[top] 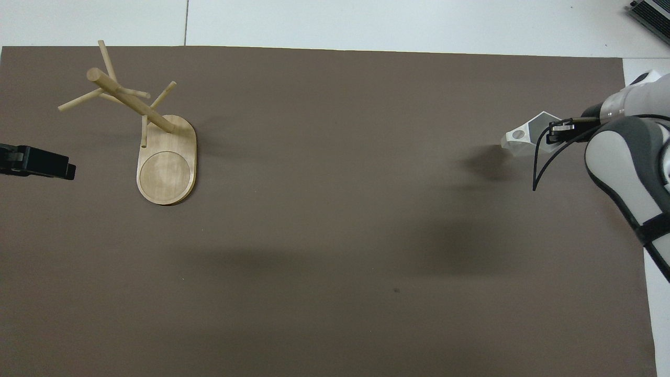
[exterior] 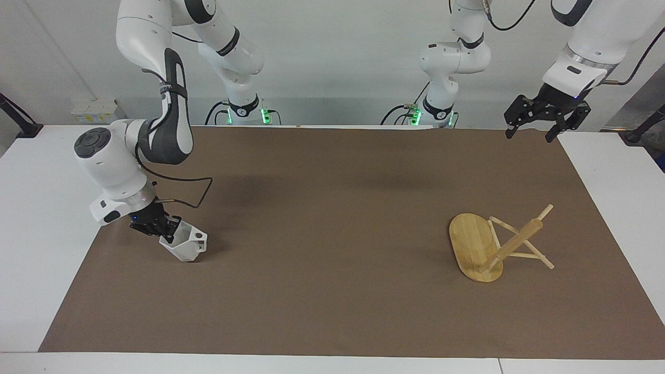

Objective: Hang cup on rack
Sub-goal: 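Lift the white cup with the right gripper toward the mug tree, then carry the cup toward the left gripper while the left gripper approaches it, then close the left gripper on the cup held by the right gripper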

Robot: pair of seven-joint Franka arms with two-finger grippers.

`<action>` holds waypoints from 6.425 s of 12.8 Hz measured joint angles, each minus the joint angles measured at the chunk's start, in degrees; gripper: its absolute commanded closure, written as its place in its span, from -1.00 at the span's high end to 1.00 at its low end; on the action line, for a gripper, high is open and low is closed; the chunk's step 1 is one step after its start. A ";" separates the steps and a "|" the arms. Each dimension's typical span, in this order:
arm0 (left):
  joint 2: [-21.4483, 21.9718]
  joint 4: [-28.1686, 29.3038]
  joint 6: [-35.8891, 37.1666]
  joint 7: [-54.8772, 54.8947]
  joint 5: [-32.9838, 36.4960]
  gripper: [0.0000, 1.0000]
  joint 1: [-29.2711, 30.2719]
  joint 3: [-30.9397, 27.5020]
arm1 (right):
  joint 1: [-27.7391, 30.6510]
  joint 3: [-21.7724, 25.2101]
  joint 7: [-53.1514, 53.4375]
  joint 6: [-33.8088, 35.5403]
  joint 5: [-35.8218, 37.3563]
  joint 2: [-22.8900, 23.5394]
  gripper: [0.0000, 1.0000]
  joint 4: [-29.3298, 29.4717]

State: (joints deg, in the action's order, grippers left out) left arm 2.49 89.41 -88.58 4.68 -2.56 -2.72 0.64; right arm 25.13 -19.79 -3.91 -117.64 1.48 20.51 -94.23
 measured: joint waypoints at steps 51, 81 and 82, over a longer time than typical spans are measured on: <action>0.64 10.24 -24.42 62.56 -35.54 1.00 -7.55 3.36 | -31.96 -3.91 15.50 -12.25 -51.84 -7.59 -1.00 3.76; -2.14 8.45 -28.69 61.79 -25.47 -1.00 -12.49 5.67 | -31.77 -3.57 15.53 -11.62 -51.60 -7.77 -1.00 2.10; -2.14 8.55 -28.65 61.62 -25.47 -1.00 -12.50 5.67 | -31.76 -3.57 15.53 -11.53 -51.60 -7.76 -1.00 2.03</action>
State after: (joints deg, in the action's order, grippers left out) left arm 0.35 97.96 -117.23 66.30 -28.03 -15.22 6.32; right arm -6.63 -23.36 11.62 -129.17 -50.12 12.75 -92.20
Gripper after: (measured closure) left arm 0.216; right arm 0.952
